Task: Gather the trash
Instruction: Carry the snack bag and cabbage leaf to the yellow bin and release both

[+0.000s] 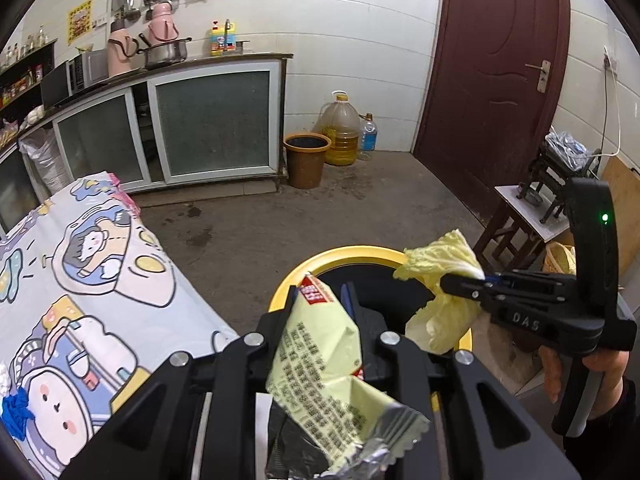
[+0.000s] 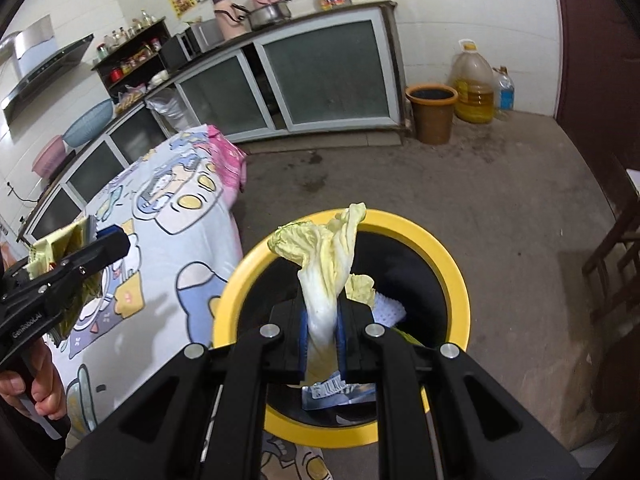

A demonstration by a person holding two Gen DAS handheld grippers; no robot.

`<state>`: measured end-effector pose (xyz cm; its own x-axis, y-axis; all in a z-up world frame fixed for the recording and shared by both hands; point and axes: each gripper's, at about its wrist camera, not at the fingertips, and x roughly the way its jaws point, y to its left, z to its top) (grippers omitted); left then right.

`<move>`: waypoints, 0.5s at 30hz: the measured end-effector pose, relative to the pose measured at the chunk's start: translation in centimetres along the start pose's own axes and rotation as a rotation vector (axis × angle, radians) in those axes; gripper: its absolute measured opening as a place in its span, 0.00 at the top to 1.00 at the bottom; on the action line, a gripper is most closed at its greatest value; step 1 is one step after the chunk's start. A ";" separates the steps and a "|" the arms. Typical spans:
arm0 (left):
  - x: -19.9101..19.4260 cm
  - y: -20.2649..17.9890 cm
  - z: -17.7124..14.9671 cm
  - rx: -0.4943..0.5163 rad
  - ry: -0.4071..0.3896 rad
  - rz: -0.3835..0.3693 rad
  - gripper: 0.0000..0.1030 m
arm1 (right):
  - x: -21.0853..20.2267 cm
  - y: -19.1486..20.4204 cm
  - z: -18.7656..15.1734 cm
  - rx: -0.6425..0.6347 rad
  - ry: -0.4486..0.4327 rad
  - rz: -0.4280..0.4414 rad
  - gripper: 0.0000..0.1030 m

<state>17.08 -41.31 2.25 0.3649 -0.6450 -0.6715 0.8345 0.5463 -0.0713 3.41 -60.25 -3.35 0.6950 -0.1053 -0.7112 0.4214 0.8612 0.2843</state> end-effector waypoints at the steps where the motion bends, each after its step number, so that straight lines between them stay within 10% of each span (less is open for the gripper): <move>1: 0.3 -0.2 0.0 0.004 0.001 0.001 0.81 | 0.2 -0.1 -0.1 0.004 0.003 -0.002 0.89; 15: 4.5 -1.8 0.2 0.011 0.053 0.002 0.81 | 2.7 -1.8 -1.0 0.045 0.063 -0.027 0.89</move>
<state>17.33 -45.31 -0.49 0.3441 -0.6145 -0.7100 0.8384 0.5415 -0.0623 3.99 -61.59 -6.43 0.6456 -0.0957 -0.7576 0.4663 0.8350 0.2920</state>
